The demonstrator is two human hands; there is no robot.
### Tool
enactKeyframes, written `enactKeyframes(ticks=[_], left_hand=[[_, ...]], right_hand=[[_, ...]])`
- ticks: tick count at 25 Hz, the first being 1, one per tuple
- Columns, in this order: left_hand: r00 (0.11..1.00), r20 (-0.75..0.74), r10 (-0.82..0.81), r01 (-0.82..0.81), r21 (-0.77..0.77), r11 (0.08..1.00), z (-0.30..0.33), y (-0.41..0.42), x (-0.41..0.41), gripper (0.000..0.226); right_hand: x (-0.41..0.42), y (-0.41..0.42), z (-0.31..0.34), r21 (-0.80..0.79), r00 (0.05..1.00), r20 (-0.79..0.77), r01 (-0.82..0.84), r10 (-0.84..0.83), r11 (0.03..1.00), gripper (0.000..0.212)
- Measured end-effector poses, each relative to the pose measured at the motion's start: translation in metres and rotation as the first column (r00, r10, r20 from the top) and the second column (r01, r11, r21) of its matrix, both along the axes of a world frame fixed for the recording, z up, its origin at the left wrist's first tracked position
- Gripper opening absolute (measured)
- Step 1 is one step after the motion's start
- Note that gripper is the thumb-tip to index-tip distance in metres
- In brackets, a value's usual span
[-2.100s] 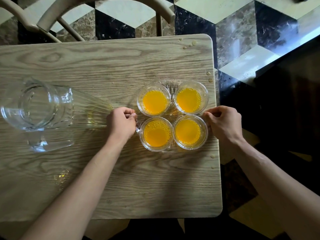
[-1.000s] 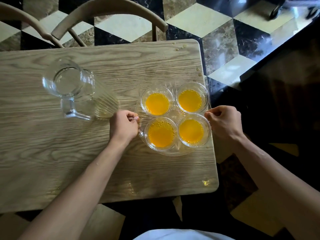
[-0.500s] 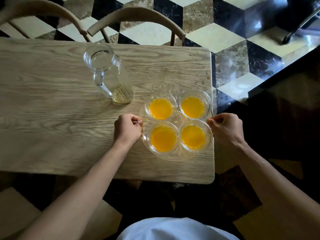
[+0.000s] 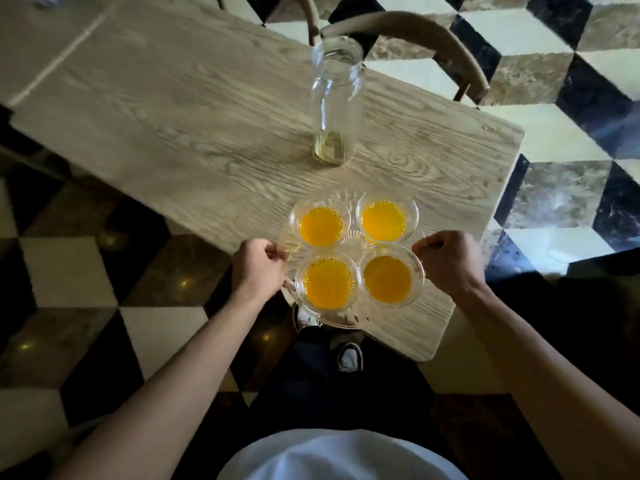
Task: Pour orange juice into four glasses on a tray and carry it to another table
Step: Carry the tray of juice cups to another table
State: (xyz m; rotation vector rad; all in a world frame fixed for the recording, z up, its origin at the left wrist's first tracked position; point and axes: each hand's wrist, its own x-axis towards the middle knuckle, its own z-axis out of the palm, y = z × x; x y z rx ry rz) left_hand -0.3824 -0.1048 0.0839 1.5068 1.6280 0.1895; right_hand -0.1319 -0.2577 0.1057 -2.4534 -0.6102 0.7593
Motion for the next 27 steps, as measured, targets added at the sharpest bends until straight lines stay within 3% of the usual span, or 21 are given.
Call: enactKeyframes(ticks=[6, 13, 27], left_hand=[[0.973, -0.023, 0.229, -0.229, 0.008, 0.974, 0.014, -0.013, -0.079, 0.029], [0.883, -0.048, 0.466, -0.466, 0.012, 0.885, 0.026, -0.002, -0.179, 0.026], [0.743, 0.007, 0.669, -0.669, 0.05, 0.742, 0.026, 0.108, -0.4, 0.029]], right_hand=[[-0.054, 0.052, 0.006, 0.012, 0.981, -0.088, -0.17, 0.171, 0.985, 0.02], [-0.146, 0.135, 0.01, 0.014, 0.911, -0.073, -0.405, 0.405, 0.914, 0.026], [-0.371, 0.329, 0.006, -0.029, 0.763, -0.02, -0.646, 0.646, 0.763, 0.012]])
